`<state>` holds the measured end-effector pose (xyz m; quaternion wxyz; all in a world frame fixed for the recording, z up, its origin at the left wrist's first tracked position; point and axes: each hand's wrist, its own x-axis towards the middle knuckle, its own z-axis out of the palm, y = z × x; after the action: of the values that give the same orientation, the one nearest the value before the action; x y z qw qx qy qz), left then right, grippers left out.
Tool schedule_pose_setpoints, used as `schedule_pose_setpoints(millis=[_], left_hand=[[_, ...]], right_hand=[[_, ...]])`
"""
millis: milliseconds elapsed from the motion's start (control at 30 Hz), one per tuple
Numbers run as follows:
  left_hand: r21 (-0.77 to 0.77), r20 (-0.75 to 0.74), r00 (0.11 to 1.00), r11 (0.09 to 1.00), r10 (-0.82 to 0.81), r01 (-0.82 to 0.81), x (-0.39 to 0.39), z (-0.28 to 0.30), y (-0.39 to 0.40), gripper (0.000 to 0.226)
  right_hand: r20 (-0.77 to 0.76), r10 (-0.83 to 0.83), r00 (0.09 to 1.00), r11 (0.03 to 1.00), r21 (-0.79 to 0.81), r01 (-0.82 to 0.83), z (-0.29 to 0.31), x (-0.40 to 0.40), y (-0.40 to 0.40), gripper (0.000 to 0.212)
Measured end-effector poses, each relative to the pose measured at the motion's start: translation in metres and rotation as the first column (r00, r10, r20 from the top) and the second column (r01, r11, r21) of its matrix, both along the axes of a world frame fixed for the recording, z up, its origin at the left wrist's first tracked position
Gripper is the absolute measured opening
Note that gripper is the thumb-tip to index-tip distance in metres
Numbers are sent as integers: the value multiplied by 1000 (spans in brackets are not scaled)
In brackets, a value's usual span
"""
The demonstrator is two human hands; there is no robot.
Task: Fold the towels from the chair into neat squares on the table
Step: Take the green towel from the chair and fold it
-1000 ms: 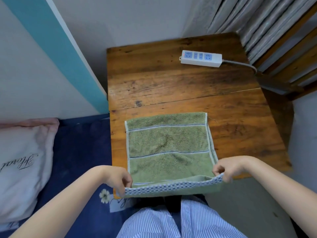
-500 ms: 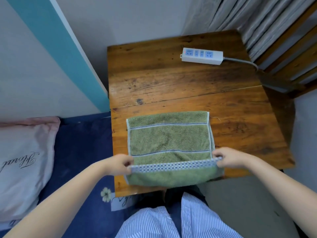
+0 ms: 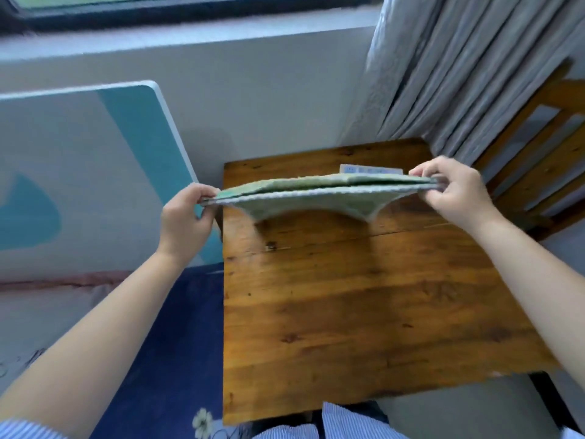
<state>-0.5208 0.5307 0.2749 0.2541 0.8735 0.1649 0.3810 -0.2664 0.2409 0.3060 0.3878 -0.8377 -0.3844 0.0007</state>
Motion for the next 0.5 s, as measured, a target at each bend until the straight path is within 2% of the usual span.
schedule_pose_setpoints(millis=[100,200,267,333,367,400,433,500], left_hand=[[238,-187,978,962,-93,137,-28,-32,-3,36],[244,-500,851,917,-160,316,-50,-75,-20,44],[216,-717,677,870,-167,443,-56,-96,-39,40],[108,-922,374,863,-99,493,-56,-111,-57,22],[53,-971,226,861,-73,505,-57,-122,-65,22],[1,-991,114,861,-66,509,-58,-130,-73,25],[-34,-997,45,855,-67,517,-59,-138,-80,28],[-68,-998,-23,842,-67,535,-62,-144,-92,34]], right_hand=[[223,228,948,958,-223,-178,-25,-22,-21,11],[186,458,869,808,-496,-320,-79,-39,-41,24],[116,540,833,680,-643,-352,-120,-55,-50,35],[52,611,790,519,-780,-350,-153,-76,-57,40],[37,633,773,461,-821,-338,-166,-85,-61,40],[21,640,768,426,-842,-332,-176,-96,-65,40],[7,636,772,409,-851,-329,-184,-105,-70,39],[-24,606,795,394,-859,-326,-196,-118,-80,38]])
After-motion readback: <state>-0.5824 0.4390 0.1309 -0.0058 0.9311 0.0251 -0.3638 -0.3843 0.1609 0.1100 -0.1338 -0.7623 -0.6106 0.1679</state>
